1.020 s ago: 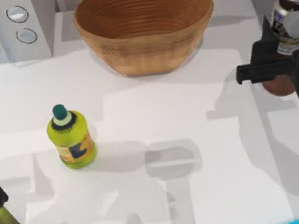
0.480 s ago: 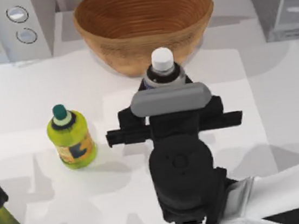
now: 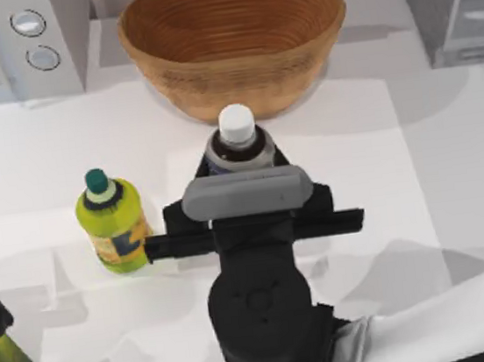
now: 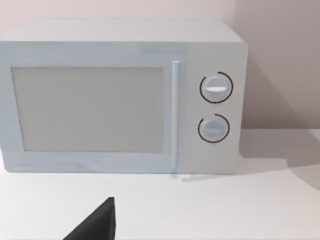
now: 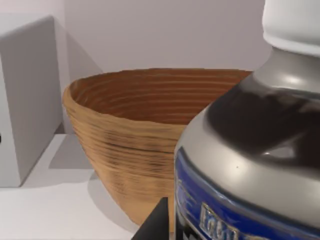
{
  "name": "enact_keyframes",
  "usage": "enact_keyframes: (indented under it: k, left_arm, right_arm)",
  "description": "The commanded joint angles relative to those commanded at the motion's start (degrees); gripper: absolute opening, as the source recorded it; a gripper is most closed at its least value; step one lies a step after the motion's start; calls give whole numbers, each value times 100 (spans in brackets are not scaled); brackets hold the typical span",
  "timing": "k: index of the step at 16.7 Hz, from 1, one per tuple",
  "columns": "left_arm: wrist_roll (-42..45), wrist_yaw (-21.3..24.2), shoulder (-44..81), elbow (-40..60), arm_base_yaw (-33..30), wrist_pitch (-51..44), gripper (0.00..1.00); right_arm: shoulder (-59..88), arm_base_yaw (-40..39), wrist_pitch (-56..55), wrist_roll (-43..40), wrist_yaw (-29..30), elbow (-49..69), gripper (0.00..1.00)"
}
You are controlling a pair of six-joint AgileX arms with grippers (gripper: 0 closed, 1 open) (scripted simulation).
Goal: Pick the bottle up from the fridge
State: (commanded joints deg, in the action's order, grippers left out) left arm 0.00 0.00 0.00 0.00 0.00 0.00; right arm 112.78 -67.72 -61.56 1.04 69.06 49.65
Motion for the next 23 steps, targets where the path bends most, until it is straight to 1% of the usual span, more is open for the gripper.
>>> enact_keyframes:
  k: [3,10,14,23]
  left_arm:
    - [0,0,0,0,0,0,100]
    - [0,0,0,0,0,0,100]
    - [0,0,0,0,0,0,100]
    - [0,0,0,0,0,0,100]
  right_arm:
    - [78,66,-47,8,-77,22,0]
    - [1067,677,-681,-51,-662,441,0]
    - [1110,707,-710,-55,-691,460,0]
    - [1110,707,-710,-55,-691,460,68]
